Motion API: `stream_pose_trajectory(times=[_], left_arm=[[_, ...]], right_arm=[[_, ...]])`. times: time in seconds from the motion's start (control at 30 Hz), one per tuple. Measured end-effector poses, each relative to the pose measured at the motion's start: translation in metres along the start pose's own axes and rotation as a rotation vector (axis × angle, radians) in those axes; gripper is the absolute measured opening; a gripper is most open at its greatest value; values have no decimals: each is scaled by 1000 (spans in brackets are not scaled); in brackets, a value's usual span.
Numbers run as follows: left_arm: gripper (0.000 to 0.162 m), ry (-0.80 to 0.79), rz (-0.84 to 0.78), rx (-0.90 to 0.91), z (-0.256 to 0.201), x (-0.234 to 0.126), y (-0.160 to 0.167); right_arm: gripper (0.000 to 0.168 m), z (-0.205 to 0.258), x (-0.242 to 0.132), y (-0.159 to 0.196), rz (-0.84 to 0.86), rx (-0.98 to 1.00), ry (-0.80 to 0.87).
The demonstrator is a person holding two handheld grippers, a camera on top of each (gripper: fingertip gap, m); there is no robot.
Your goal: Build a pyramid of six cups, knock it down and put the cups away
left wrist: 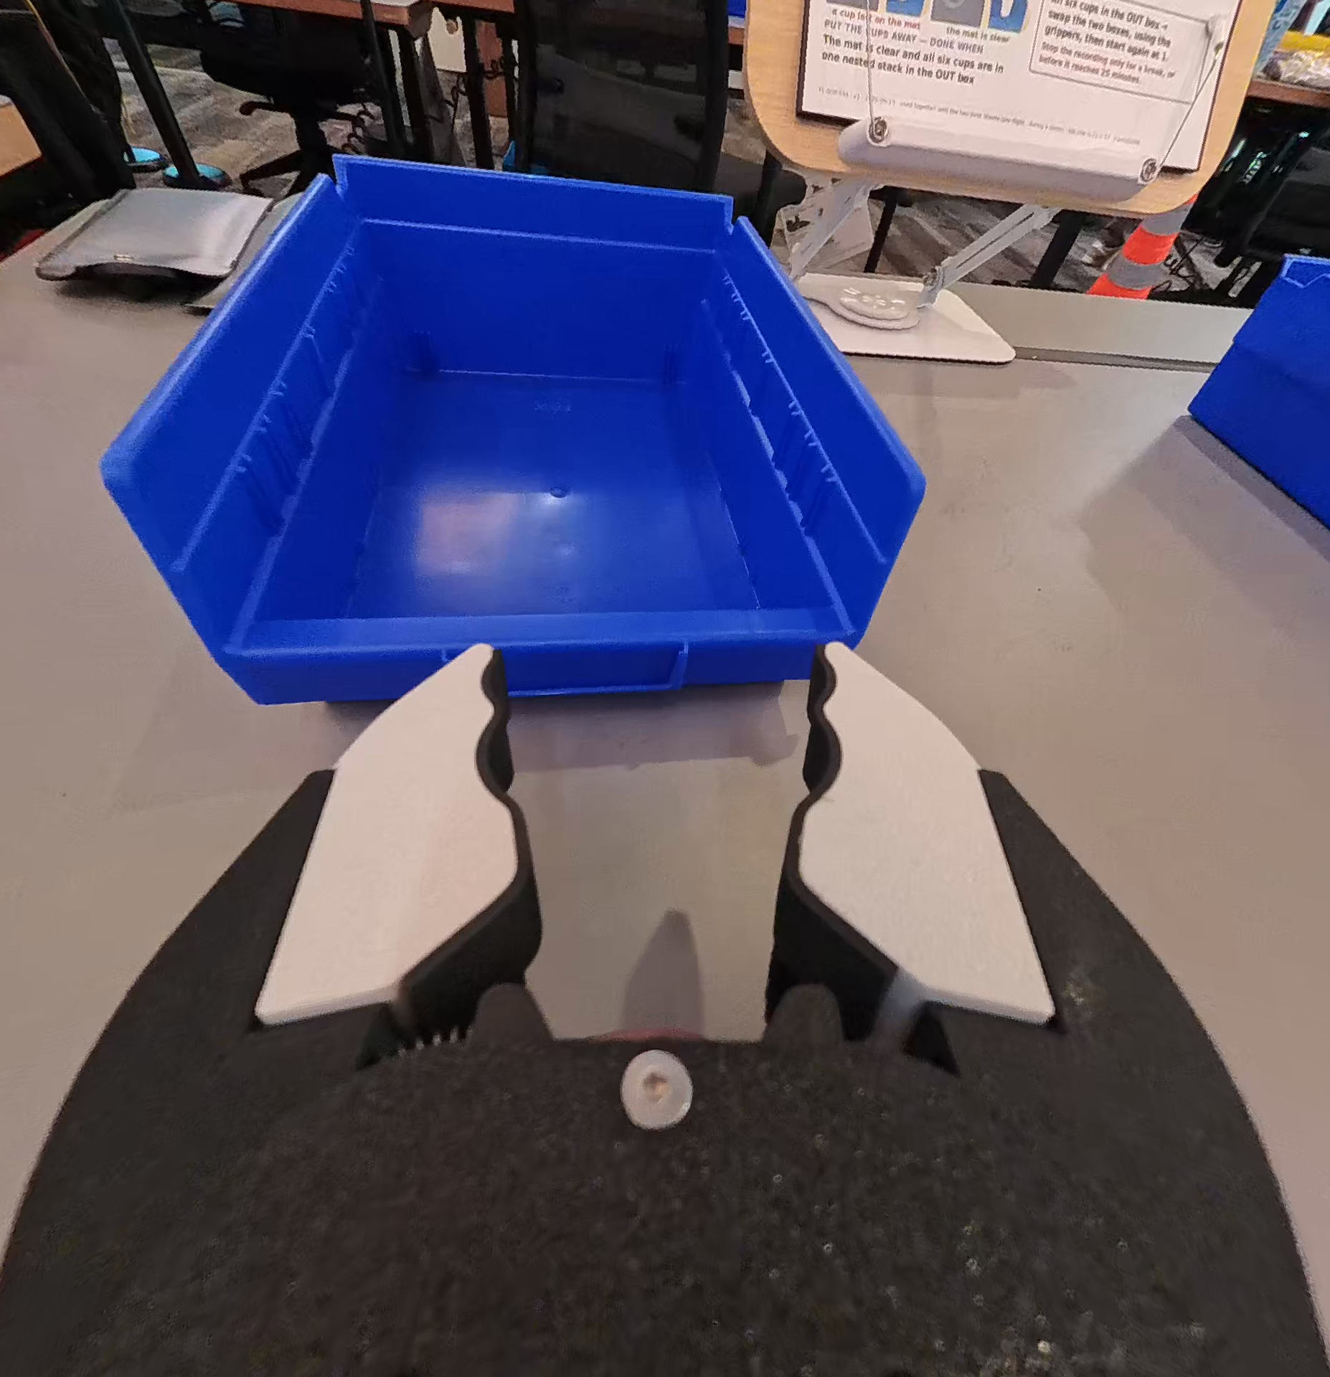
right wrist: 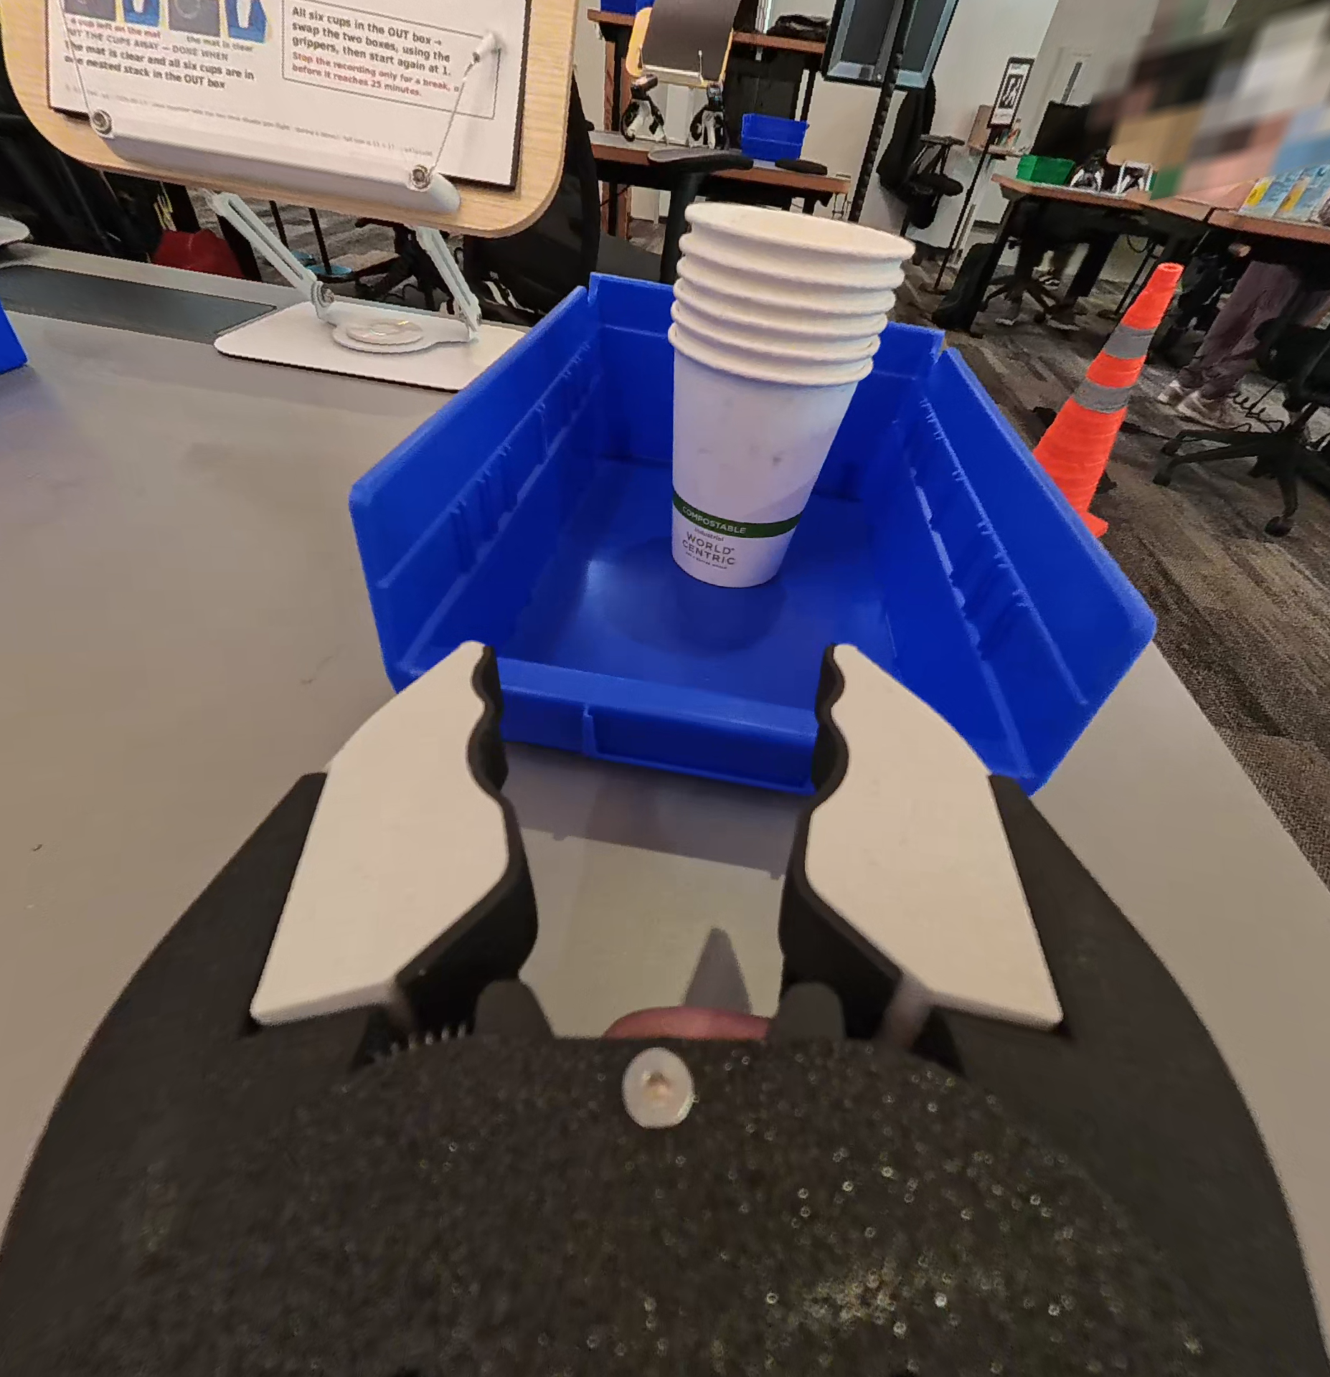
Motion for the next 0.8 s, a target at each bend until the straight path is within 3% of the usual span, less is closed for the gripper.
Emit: stream_pose_trajectory(times=[0.2, 0.27, 0.4, 0.53, 0.67, 0.73, 0.8], left_arm=[[77, 6, 6, 22, -7, 0, 1], [78, 92, -20, 18, -39, 4, -5], [86, 446, 33, 64, -194, 20, -9], [92, 678, 179, 123, -358, 57, 8], [96, 591, 301, 182, -438, 131, 17], [89, 595, 356, 147, -458, 148, 21], [50, 577, 349, 95, -461, 155, 19]], right_arm=[[80, -3, 0, 3, 10, 40, -5], [80, -10, -1, 3, 5, 83, 5], [80, -39, -3, 5, -4, 175, 60], [81, -63, -1, 12, 21, 215, 113], [80, -80, 4, 14, 27, 201, 172], [78, -89, 9, 14, 24, 227, 201], [76, -95, 19, 14, 20, 286, 202]])
Point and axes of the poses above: each gripper's, where its closed fingertips meet, x out along the fingers, y out of its underside, z = x × y across the jaws, the point moved 1 cm from there along -x, back along the fingers, and after that the axes turned 1 degree about -y, right-handed, at the moved point
